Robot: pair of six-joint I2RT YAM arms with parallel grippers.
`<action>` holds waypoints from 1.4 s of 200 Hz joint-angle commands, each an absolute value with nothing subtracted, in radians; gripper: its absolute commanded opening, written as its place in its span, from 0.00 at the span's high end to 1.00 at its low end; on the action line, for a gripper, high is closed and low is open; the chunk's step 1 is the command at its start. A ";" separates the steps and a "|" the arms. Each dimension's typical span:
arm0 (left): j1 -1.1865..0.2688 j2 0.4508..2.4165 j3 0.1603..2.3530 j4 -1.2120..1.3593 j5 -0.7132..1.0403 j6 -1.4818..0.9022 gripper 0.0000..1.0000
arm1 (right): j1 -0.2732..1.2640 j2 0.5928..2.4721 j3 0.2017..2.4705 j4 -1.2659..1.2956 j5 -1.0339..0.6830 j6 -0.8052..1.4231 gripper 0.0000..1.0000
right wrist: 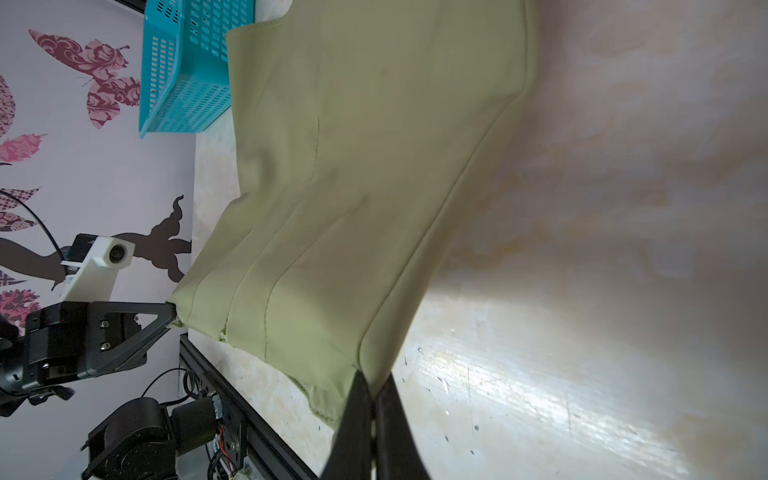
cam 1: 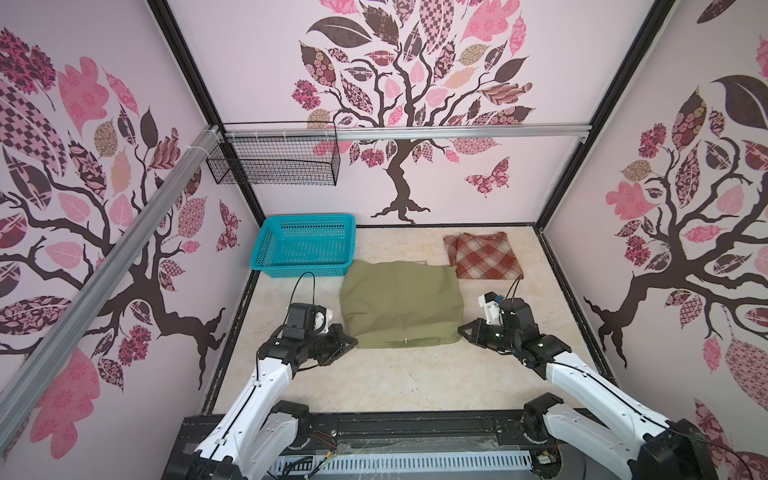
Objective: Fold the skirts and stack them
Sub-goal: 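Swing the held skirt down and draw both grippers back toward the robot, then lay the olive skirt flat and open the right gripper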
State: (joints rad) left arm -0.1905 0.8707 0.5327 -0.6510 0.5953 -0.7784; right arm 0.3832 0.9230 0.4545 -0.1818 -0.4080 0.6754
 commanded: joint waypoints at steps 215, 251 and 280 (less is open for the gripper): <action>-0.200 0.818 0.702 -1.025 0.508 -0.715 0.90 | 0.480 1.018 0.386 -0.282 -0.341 0.703 0.92; -0.199 0.835 0.778 -1.064 0.511 -0.686 0.83 | 0.480 0.997 0.418 -0.310 -0.320 0.693 0.70; -0.200 0.837 0.828 -1.092 0.499 -0.673 0.77 | 0.479 1.014 0.451 -0.299 -0.291 0.688 0.58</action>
State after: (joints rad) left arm -0.2016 0.8368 0.7700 -1.0466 0.5175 -0.7048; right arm 0.4805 1.0073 0.3939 -0.2836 -0.3374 0.6949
